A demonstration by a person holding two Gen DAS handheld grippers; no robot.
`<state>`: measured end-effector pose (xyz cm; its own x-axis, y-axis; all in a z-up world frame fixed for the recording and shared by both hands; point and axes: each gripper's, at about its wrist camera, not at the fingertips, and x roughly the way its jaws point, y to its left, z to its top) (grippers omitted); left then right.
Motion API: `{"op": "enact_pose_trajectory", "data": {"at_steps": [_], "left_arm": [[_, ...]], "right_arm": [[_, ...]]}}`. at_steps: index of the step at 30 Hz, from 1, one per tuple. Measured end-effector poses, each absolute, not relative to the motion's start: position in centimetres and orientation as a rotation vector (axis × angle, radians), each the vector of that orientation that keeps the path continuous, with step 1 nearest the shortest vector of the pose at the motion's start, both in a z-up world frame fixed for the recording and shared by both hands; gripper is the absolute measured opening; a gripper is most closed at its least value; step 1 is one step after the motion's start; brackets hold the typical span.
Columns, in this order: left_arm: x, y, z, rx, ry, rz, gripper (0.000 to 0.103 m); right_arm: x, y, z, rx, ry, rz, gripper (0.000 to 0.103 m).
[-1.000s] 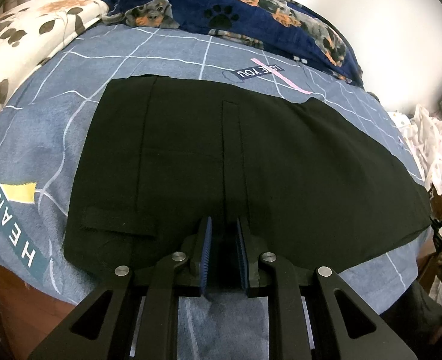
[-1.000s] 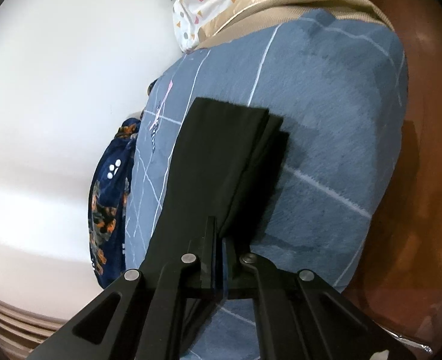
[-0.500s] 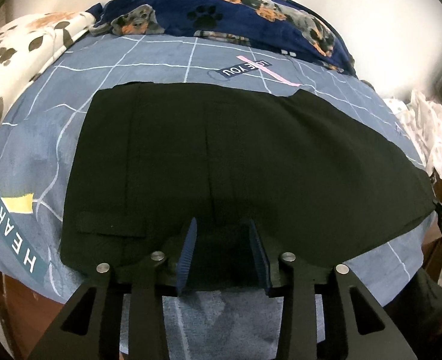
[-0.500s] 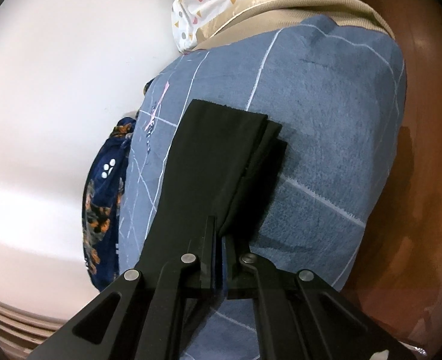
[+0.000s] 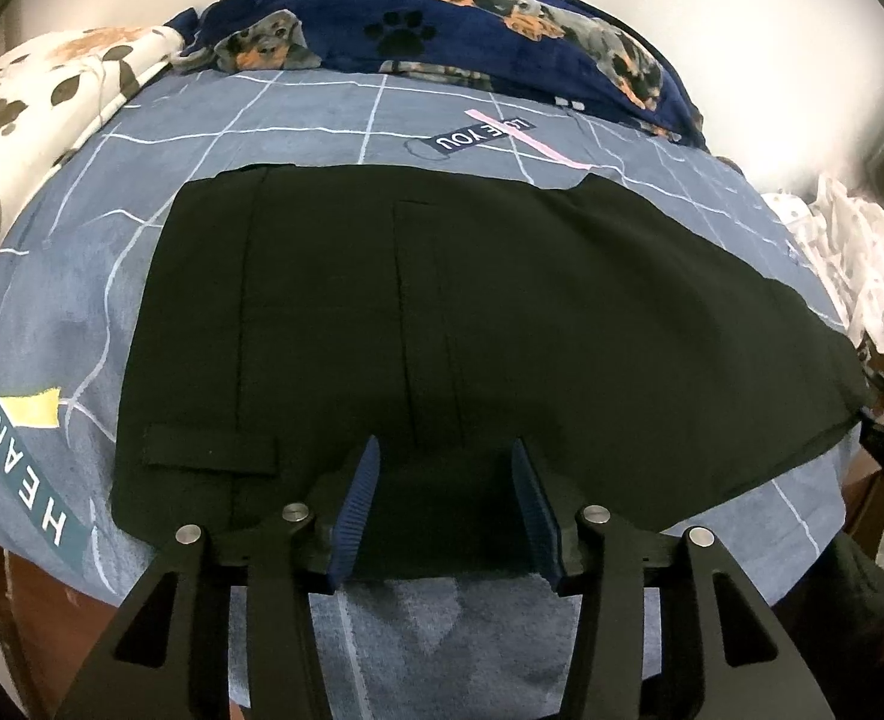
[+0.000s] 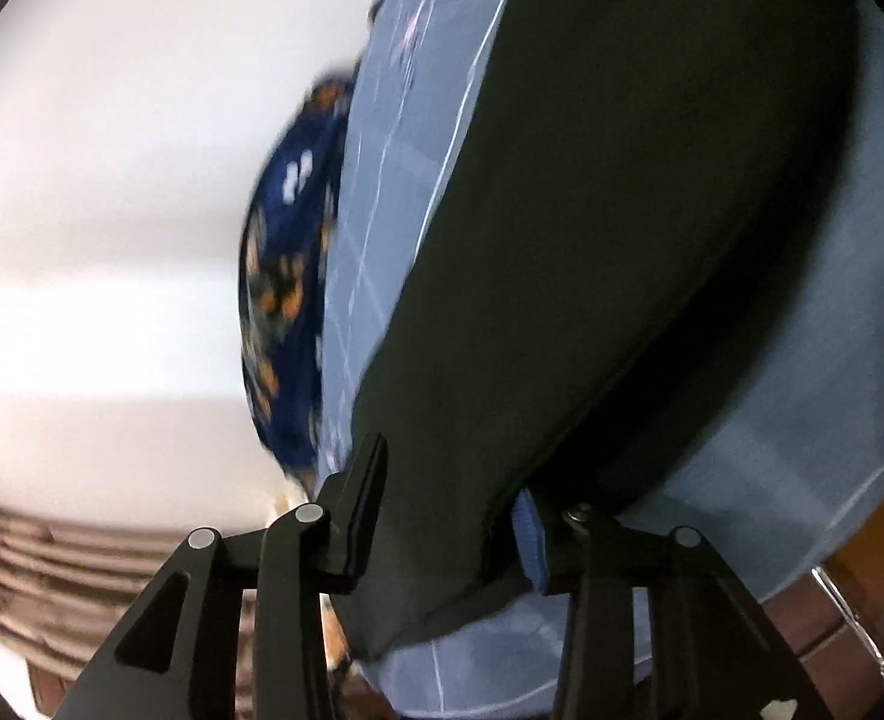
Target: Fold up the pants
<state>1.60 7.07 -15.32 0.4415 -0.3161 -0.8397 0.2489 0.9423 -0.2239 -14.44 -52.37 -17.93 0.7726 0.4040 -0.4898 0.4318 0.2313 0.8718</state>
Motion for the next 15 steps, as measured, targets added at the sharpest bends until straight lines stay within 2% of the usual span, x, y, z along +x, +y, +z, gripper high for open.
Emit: {"op": "enact_pose_trajectory", "data": {"at_steps": [3,4,5,6,12,15], "left_arm": [[1.6,7.1,-15.4,-0.07,1.054,-0.352,0.048],[1.5,7.0,-15.4,-0.066,1.052,-0.352,0.048],[1.5,7.1,-15.4,-0.064,1.051,-0.353,0.048],[1.5,7.1,-15.3,-0.061,1.05,-0.354,0.048],[1.6,7.4,-15.4,-0.084,1.053,-0.357,0.048],[1.6,7.4,-15.5,-0.075,1.05,-0.359,0.048]], "right_arm": [[-12.7,-49.6,-18.6,1.359,0.844,0.02,0.038],[-12.4,-49.0,-18.7,1.345,0.863,0.022,0.029],[-12.0,-48.4,-18.7,1.318,0.898,0.013,0.01],[-12.0,-48.3,-18.9,1.304,0.916,0.002,0.006],[-13.2,-47.4,-17.7,1.187,0.944,-0.069,0.003],[-13.9,-48.2,-19.1,1.224,0.962,-0.077,0.0]]}}
